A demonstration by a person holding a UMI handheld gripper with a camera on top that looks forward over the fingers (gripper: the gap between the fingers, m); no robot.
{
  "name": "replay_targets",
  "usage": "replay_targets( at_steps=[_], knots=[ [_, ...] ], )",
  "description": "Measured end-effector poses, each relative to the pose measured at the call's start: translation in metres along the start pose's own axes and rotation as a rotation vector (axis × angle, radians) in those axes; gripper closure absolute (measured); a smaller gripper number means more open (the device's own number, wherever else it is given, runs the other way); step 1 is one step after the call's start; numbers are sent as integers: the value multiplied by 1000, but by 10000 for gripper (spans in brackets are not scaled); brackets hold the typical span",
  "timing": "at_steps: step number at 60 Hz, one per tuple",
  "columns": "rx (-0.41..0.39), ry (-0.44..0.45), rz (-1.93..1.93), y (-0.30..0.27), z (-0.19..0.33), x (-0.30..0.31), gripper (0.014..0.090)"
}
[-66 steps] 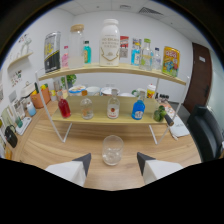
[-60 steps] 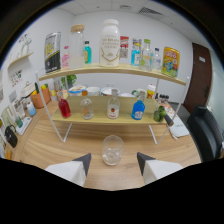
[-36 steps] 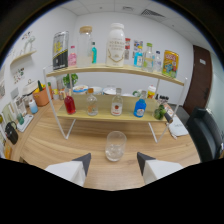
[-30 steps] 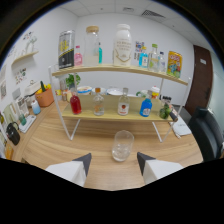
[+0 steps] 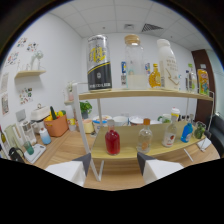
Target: Make me a cup of Vodka Sunrise.
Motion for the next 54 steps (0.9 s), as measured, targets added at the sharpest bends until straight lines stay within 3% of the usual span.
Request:
replay_targets(
  at_steps=[14,18,33,54],
  knots=[
    [33,21,-33,-17,63,-5,195],
    [22,15,-27,-13,78,-7,236],
    [19,46,-60,-7,101,-3,684],
    [64,9,-113,-16,78,-7,698]
  ],
)
